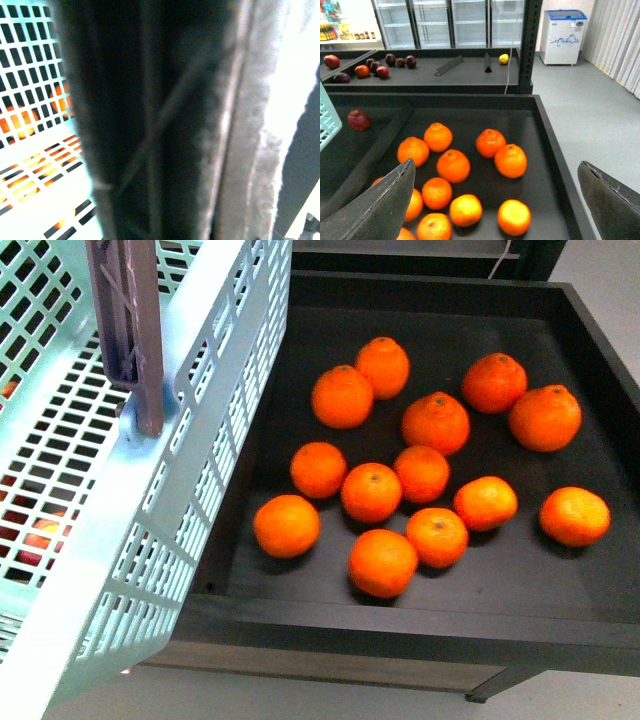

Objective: Pick lemon and mango into basket

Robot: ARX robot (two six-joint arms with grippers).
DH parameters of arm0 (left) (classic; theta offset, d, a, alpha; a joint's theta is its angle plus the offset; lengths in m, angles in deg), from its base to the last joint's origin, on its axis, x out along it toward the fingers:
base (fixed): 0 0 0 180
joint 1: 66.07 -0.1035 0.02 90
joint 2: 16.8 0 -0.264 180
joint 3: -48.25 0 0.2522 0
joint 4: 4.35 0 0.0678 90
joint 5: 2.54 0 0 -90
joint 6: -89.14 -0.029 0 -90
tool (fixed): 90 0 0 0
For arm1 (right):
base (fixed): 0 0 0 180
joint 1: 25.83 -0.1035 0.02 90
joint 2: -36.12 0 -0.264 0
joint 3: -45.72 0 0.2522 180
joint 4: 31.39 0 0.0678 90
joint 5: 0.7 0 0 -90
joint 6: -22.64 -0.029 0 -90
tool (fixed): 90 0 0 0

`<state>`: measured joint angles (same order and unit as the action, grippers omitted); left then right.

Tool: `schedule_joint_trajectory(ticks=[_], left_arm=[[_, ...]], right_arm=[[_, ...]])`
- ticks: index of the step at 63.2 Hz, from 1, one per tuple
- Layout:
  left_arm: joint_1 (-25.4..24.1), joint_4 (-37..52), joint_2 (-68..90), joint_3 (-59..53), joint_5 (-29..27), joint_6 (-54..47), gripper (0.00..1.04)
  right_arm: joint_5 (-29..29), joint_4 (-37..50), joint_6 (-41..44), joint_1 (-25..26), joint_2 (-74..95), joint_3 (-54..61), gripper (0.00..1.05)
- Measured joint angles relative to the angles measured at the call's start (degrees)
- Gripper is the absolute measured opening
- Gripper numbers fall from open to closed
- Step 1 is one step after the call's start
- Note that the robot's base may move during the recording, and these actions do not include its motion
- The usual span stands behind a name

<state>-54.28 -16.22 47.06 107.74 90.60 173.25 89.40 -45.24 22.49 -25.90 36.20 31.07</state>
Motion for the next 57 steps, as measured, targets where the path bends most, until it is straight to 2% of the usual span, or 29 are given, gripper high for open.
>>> schedule_joint_trajectory(ticks=[57], left_arm=[[-0.07,0.0,-0.07,0.0,-0.11,0.0,0.15]], right_arm=[[-0.11,0.0,0.0,0.02,0.07,0.0,0.96]])
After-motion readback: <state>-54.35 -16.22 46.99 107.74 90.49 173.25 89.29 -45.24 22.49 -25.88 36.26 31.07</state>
